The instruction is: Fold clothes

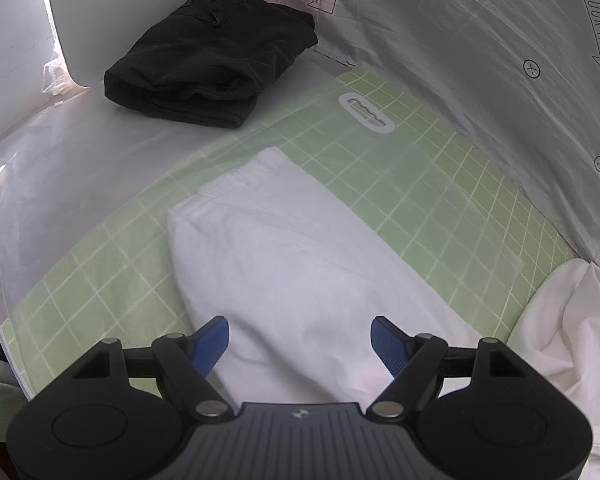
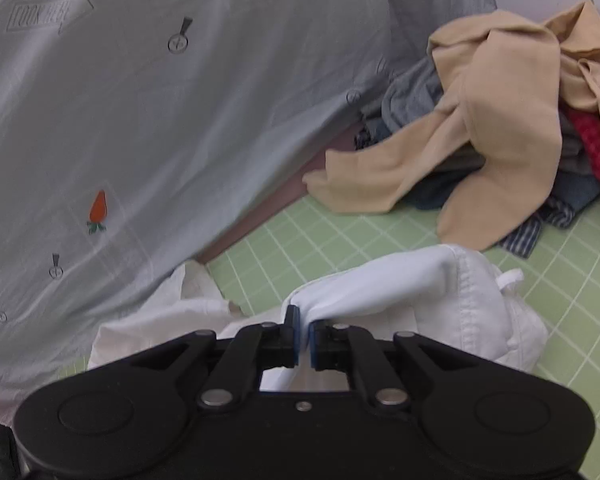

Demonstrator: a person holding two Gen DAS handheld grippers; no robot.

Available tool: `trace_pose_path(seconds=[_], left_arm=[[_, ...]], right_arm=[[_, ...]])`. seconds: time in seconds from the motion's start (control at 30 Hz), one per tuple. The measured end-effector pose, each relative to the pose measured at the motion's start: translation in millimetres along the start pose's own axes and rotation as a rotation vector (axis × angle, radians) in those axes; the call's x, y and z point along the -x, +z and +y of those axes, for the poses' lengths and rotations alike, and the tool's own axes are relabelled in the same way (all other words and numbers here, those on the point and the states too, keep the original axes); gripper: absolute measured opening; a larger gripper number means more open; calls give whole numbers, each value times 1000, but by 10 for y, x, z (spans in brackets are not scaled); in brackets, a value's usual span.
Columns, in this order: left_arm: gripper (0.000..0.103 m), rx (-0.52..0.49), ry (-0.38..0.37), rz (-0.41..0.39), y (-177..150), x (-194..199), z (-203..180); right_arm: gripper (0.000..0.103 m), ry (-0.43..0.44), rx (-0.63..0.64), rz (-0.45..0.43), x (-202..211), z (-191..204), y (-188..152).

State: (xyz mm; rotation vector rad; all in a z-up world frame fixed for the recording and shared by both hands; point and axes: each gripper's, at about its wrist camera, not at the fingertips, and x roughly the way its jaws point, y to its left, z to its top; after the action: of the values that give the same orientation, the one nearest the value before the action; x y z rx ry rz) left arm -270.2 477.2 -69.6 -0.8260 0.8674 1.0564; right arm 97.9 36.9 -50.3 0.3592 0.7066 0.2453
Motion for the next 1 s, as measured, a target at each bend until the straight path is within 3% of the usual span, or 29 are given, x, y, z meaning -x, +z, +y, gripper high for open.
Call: trace_pose_path(seconds=[0.07,0.13,0.23,0.37,0.57,0.63,1.0], left_arm=[[79,9,1,8,-54,3,15],[79,15,-15,24,-101,-18,-8],[79,-20,-49,41,-189,-22,-172],[79,-85,-85,50,-273,-4,-426],[79,-184,-127,66,-282,-94,-971],[79,-200,-131,68,-262,-158,-1142],[79,-181,-19,129,-50,-860,-1764]], right_arm=[[5,-12,-2,-87,130,-97,165],[12,-84,28,-62,93,-169,218],[17,-230,155,69,-79,-268,69],[26,-201,134,143,44,-581,-247],[28,-191,92,212,221,-768,-516],[36,-183,73,224,264,-790,-557],[56,-227,51,258,3,-812,-408]])
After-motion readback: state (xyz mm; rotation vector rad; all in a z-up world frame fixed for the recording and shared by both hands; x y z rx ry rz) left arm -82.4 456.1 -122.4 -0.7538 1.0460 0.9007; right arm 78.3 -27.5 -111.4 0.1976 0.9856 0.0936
